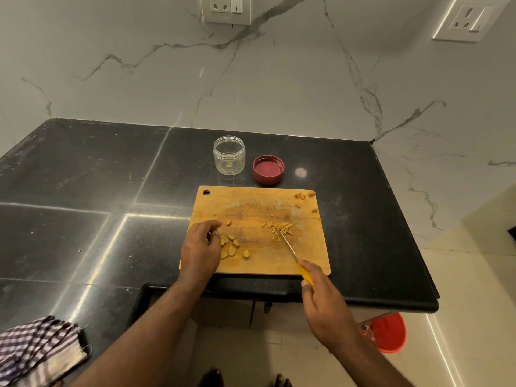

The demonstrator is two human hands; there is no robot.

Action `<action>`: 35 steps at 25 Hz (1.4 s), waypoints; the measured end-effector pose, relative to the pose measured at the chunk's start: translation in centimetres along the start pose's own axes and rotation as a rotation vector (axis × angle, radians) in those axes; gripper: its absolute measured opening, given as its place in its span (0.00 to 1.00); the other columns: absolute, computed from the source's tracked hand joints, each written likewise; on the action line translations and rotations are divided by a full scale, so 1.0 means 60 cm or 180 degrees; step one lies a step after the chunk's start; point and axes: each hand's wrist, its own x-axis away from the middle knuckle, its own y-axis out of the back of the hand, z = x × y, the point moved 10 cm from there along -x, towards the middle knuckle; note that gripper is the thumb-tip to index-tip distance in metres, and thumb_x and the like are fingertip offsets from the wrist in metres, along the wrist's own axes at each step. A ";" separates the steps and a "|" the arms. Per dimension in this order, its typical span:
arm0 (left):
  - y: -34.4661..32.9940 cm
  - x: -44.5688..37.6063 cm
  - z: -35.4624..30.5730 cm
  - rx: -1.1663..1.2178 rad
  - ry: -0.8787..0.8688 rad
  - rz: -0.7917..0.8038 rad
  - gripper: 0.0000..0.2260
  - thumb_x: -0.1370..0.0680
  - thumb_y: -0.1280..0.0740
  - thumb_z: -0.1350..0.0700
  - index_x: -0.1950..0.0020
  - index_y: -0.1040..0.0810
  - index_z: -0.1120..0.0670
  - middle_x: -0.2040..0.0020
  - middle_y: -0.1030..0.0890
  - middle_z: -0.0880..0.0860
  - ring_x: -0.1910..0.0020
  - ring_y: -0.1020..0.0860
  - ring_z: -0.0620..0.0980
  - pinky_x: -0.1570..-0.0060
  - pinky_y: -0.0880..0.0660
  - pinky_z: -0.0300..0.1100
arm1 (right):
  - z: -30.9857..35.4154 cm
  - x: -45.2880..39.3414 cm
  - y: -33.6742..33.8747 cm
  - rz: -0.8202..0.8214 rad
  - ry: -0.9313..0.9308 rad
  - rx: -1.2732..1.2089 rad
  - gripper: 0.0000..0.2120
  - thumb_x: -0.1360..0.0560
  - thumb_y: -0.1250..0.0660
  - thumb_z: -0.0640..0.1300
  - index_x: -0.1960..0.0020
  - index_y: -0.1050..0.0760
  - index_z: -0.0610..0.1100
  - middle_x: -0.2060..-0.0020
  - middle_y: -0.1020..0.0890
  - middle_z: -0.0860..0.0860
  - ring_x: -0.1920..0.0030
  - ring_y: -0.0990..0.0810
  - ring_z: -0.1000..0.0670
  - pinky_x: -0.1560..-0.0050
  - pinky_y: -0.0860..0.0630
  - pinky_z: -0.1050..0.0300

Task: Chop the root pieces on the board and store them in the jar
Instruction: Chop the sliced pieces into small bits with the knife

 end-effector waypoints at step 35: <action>-0.104 -0.043 -0.069 -0.0859 -0.0019 0.1188 0.06 0.21 0.29 0.51 0.46 0.18 0.47 0.52 0.17 0.46 0.53 0.21 0.45 0.50 0.20 0.47 | 0.040 -0.004 -0.022 0.0136 -0.0062 -0.0337 0.17 0.17 0.44 0.46 0.30 0.37 0.59 0.59 0.23 0.55 0.68 0.27 0.59 0.70 0.31 0.65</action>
